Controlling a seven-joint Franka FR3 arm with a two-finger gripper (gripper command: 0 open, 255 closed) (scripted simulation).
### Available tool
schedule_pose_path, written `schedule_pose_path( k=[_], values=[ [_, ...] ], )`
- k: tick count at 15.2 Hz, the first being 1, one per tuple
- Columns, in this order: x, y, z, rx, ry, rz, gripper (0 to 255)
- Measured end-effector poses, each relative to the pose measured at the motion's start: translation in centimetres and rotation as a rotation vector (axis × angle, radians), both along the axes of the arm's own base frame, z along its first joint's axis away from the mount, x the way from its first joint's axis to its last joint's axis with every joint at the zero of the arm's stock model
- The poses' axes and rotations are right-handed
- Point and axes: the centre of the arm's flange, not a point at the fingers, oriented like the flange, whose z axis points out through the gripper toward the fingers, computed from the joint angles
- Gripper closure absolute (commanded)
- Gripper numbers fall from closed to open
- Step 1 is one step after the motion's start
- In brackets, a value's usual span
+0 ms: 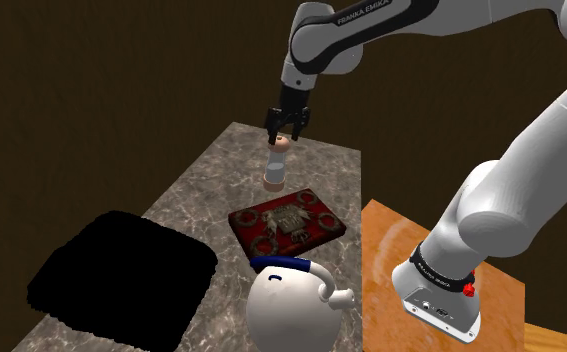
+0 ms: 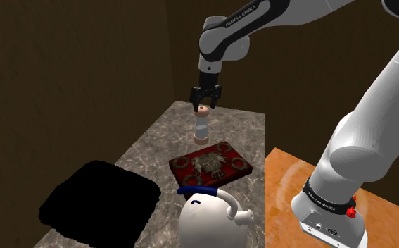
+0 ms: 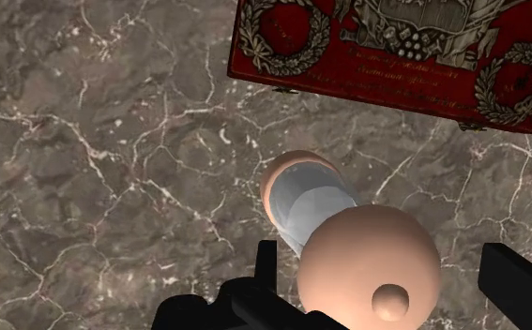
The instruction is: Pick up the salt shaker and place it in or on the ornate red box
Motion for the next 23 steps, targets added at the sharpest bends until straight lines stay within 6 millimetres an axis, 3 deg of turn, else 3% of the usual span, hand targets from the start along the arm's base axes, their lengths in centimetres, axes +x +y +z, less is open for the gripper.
schedule_pose_path(
  k=[3, 9, 10, 20, 23],
  values=[
    [0.0, 0.3, -1.1, 0.0, 0.0, 0.0, 0],
    [0.0, 0.3, -1.3, 0.0, -0.001, 0.0, 0],
    [0.0, 0.3, -1.3, 0.0, -0.001, 0.0, 255],
    [0.0, 0.3, -1.3, 0.001, -0.001, 0.0, 255],
    [0.0, 0.3, -0.3, 0.0, -0.001, 0.0, 255]
  ],
)
